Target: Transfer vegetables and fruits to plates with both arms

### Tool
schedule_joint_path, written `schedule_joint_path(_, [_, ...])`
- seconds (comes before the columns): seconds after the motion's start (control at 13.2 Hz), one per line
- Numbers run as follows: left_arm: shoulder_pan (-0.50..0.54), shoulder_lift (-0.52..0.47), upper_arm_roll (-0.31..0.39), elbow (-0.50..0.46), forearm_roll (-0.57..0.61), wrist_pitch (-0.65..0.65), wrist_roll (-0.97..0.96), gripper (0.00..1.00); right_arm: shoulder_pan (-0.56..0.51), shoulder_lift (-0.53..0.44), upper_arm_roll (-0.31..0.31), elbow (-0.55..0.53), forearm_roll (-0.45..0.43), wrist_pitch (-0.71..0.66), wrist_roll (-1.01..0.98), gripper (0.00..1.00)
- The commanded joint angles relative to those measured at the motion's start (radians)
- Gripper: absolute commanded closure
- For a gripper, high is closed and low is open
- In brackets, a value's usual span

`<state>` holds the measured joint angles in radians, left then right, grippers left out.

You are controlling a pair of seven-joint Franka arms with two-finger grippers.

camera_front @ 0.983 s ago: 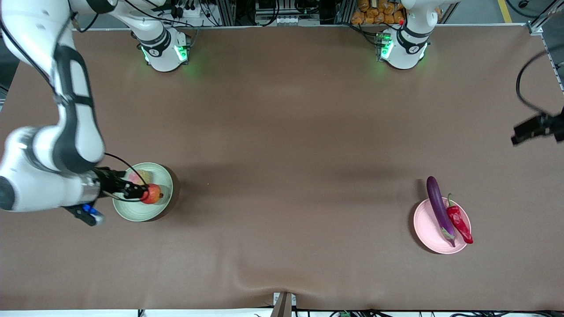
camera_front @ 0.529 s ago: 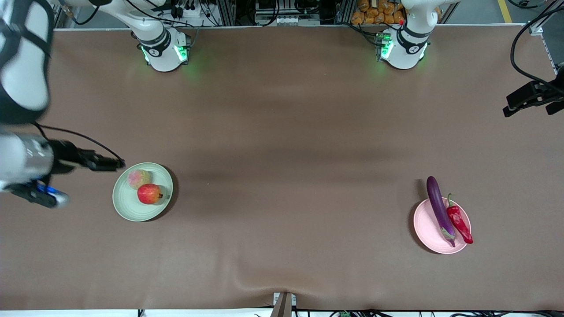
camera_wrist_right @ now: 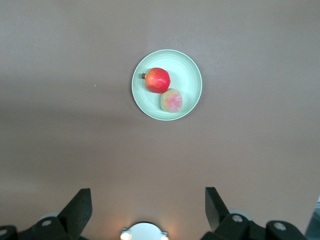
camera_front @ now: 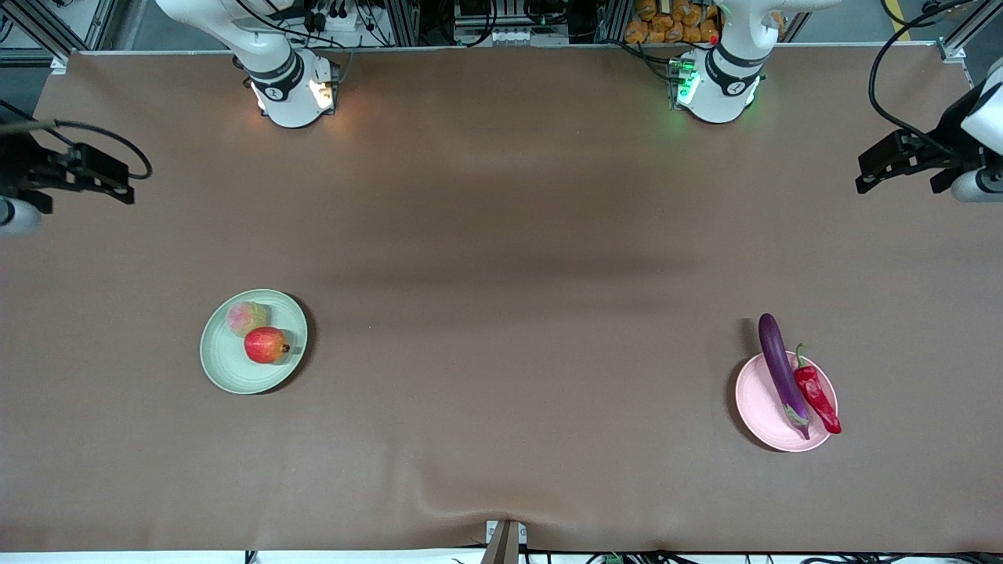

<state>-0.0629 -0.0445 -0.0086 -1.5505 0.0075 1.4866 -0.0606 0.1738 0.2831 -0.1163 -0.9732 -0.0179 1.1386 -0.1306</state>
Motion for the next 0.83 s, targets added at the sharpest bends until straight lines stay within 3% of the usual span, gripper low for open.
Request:
schedule_joint_path(0.0, [-0.008,-0.025,0.002,-0.040,-0.012,0.004,-0.015,0.00,-0.002,-0.155,0.003,-0.219,-0.031,0.103,-0.049,0.00])
schedule_joint_path(0.23, [-0.006,-0.026,0.004,-0.039,-0.003,0.006,-0.016,0.00,-0.005,-0.344,0.001,-0.531,-0.031,0.307,-0.093,0.00])
schedule_joint_path(0.76, [-0.006,-0.058,0.003,-0.030,-0.011,-0.014,-0.037,0.00,-0.014,-0.358,0.012,-0.564,-0.028,0.309,-0.081,0.00])
